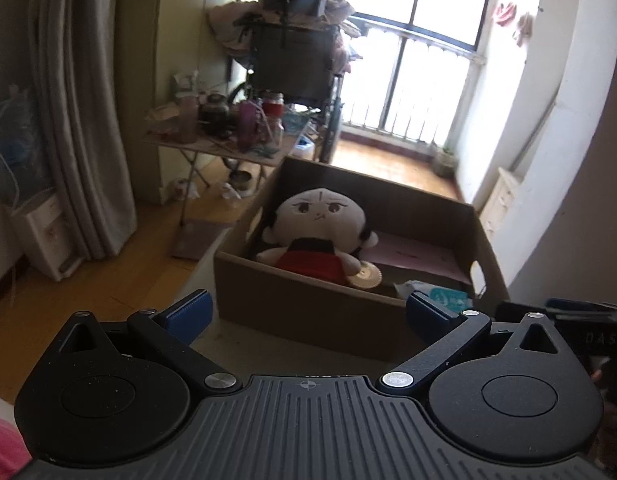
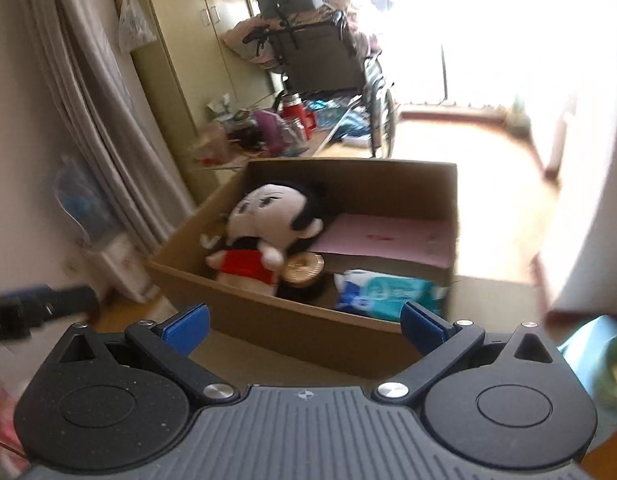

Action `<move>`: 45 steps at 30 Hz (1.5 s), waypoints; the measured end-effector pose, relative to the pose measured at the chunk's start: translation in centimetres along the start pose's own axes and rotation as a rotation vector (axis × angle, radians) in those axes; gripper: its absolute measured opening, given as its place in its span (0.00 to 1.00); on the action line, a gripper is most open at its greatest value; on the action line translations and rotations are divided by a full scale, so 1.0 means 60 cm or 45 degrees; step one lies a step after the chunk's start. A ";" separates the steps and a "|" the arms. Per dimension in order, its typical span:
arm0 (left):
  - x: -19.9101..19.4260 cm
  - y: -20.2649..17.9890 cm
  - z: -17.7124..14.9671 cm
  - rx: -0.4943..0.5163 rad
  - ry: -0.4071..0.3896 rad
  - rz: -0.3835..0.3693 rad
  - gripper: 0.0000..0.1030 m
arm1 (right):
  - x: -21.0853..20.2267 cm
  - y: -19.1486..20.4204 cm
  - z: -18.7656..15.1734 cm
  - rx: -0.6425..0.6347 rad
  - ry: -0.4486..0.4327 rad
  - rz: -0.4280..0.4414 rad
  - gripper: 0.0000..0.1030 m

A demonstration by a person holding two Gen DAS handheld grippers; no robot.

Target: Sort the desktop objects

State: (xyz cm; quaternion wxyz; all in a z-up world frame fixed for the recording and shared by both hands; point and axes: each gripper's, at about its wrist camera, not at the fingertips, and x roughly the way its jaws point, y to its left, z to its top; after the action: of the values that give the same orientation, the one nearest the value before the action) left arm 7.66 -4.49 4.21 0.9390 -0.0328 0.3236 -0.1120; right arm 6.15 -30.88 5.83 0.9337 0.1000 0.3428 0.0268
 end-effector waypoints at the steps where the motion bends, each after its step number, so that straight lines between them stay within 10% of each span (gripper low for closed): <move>1: -0.007 -0.002 -0.002 0.001 -0.015 0.030 1.00 | -0.004 0.001 -0.004 -0.016 0.005 -0.014 1.00; 8: -0.054 -0.016 -0.004 0.068 -0.149 0.242 1.00 | -0.022 0.005 -0.021 -0.064 0.031 -0.074 1.00; 18: -0.075 -0.053 -0.002 0.220 -0.195 0.246 1.00 | -0.052 0.045 -0.021 -0.157 -0.100 -0.187 1.00; 29: -0.042 -0.037 -0.011 0.029 0.064 0.089 1.00 | -0.012 0.042 -0.017 -0.111 0.061 -0.327 1.00; 45: -0.020 -0.051 -0.024 0.038 0.178 0.063 1.00 | 0.003 0.036 -0.033 -0.091 0.130 -0.373 1.00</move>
State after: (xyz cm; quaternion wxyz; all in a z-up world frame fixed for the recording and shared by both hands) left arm 5.26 -7.16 4.18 0.9169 -0.0027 0.3875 -0.0954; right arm 5.04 -28.41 4.69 0.9120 0.0139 0.3995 -0.0925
